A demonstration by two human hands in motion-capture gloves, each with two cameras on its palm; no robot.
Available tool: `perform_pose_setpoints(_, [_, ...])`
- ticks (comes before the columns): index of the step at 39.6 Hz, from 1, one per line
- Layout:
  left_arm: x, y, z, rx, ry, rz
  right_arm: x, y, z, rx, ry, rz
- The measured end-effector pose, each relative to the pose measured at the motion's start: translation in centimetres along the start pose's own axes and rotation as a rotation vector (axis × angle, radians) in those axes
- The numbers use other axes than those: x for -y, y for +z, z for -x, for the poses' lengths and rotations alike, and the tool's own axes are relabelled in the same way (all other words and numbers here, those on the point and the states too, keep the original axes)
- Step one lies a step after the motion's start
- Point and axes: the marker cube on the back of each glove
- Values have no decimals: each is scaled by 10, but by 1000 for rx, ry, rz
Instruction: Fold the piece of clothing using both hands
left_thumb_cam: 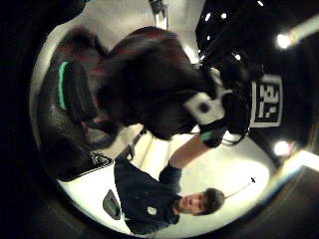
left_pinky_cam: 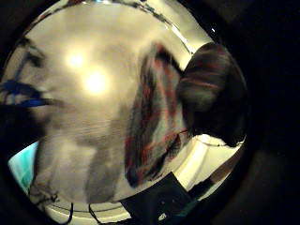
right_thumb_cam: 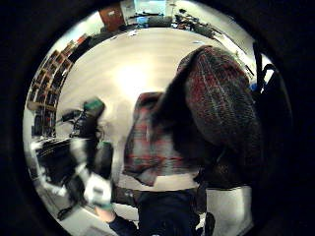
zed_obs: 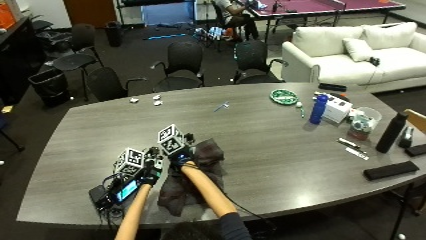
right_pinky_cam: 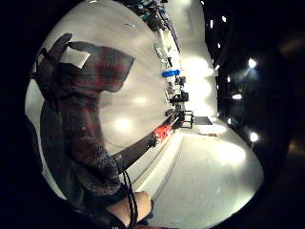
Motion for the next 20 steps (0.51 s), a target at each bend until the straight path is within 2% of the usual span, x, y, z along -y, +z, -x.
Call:
perform_pose_setpoints(4, [10,-43,6,81,-9,-165,6,38,85,49,-61,86])
perform_pose_setpoints(7, [6,-75,0,133,-7,-256,-23,46,121,155,-119,192])
perform_pose_setpoints(9, [-1,-94,-5,178,-12,-295,-43,51,134,193,-135,252])
perform_pose_setpoints(13, [-15,-126,-9,278,-41,-345,-53,73,157,213,-126,319])
perform_pose_setpoints(20, [-20,-136,2,339,-102,-329,-61,80,159,264,-182,407])
